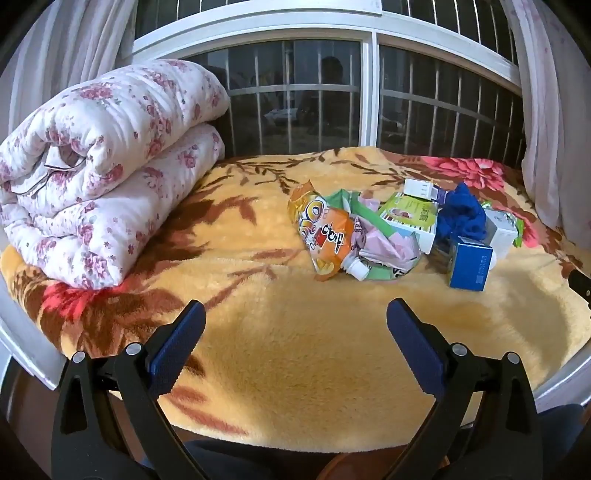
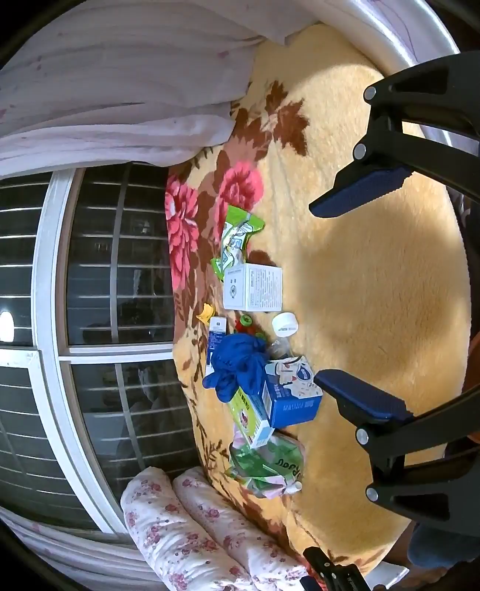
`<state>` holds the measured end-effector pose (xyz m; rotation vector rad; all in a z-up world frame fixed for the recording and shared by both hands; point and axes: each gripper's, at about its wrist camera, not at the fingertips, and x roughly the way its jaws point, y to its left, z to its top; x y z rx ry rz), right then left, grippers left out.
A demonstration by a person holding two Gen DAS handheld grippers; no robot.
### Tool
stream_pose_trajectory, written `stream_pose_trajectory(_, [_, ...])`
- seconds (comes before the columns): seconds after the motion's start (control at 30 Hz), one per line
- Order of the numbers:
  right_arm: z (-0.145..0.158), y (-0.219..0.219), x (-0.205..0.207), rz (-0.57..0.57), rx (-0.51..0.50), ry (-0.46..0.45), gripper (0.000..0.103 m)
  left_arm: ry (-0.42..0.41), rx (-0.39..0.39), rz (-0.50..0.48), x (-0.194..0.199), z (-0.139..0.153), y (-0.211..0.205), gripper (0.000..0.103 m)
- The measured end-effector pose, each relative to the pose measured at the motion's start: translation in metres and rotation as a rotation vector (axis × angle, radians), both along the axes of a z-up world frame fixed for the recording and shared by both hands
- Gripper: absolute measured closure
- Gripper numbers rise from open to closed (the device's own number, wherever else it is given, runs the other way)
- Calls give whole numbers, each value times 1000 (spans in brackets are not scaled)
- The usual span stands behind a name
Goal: Collect trash
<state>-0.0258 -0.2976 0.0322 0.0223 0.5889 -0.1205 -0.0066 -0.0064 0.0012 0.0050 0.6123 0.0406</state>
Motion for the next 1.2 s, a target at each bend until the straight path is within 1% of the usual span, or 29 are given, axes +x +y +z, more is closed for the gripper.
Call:
stream_pose_trajectory(0.63, [-7,2,-1,5,-6,12,20,-17,7,-6,-3,2,-2,7])
stream_pose_trajectory(1.2, [-3,9,-1,15,-11,16,20,-26,13,1,-4,5,-4,7])
